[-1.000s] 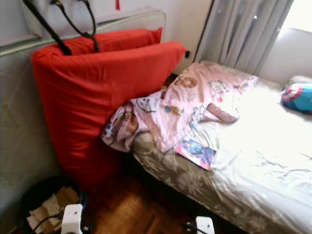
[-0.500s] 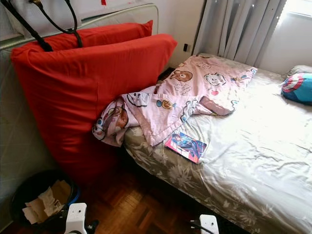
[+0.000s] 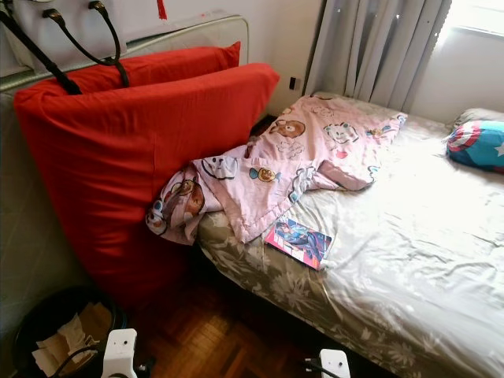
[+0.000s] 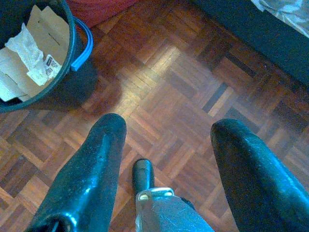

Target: Clean up the room

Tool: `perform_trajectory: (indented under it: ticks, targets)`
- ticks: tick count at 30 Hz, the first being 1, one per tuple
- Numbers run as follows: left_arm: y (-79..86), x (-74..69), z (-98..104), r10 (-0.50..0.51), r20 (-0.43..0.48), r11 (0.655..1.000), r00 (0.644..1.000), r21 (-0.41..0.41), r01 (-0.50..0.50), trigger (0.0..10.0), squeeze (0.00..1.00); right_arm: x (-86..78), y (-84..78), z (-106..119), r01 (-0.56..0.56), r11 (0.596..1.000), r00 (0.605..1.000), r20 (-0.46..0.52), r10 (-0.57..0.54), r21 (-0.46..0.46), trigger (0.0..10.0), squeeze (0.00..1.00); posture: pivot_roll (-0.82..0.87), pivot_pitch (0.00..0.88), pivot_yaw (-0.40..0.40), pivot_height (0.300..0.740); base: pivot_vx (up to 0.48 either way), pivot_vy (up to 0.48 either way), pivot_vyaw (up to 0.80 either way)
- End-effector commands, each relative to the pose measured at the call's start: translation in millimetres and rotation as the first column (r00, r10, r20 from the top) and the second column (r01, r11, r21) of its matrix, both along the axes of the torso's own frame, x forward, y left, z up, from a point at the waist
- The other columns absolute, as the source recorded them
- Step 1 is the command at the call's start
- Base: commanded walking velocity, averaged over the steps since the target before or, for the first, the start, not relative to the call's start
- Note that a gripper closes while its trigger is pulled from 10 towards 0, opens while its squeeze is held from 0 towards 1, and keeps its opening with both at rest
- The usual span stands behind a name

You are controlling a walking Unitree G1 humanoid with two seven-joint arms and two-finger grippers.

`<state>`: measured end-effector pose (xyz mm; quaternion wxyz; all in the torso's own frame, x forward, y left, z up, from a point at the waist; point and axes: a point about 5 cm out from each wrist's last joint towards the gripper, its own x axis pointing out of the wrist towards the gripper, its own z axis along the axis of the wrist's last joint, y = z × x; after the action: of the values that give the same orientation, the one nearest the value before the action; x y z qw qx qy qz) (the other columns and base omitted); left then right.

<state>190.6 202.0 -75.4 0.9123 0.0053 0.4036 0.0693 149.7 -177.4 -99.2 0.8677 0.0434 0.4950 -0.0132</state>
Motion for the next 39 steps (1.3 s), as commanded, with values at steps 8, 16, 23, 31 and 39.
perform_trajectory:
  ticks: [8, 16, 23, 31, 39]
  targets:
    - [10.4, 47.4, 26.0, -0.072, -0.02, 0.997, 0.997, 0.003, 0.072, 10.0, 0.0, 47.7, -25.2, 25.1, 0.141, 0.987, 0.978, 0.144, -0.15, 0.073, 10.0, 0.0, 0.04, 0.0, -0.062, 0.74, 0.358, 0.0, 0.0]
    - [10.0, 47.4, 25.9, -0.076, -0.019, 0.997, 0.997, 0.001, 0.076, 10.0, 0.0, 47.6, -25.4, 25.1, 0.139, 0.988, 0.978, 0.146, -0.148, 0.074, 10.0, 0.0, 0.04, 0.0, -0.064, 0.74, 0.36, 0.0, 0.0]
    - [10.1, 48.0, 26.3, -0.074, -0.017, 0.997, 0.997, 0.003, 0.074, 10.0, 0.0, 48.3, -25.5, 25.5, 0.141, 0.987, 0.977, 0.15, -0.151, 0.075, 10.0, 0.0, 0.04, 0.0, -0.065, 0.74, 0.36, 0.0, 0.0]
    - [10.4, 49.7, 27.8, -0.079, 0.0, 0.997, 0.997, 0.008, 0.079, 10.0, 0.0, 48.8, -25.6, 25.8, 0.149, 0.986, 0.975, 0.153, -0.158, 0.073, 10.0, 0.0, 0.05, 0.0, -0.067, 0.74, 0.269, 0.0, 0.0]
    - [10.7, 52.6, 31.0, -0.046, 0.064, 0.999, 0.997, -0.009, 0.047, 10.0, 0.0, 50.3, -25.0, 26.8, 0.161, 0.984, 0.971, 0.168, -0.173, 0.08, 10.0, 0.0, 0.05, 0.0, -0.063, 0.74, 0.0, 0.0, -0.27]
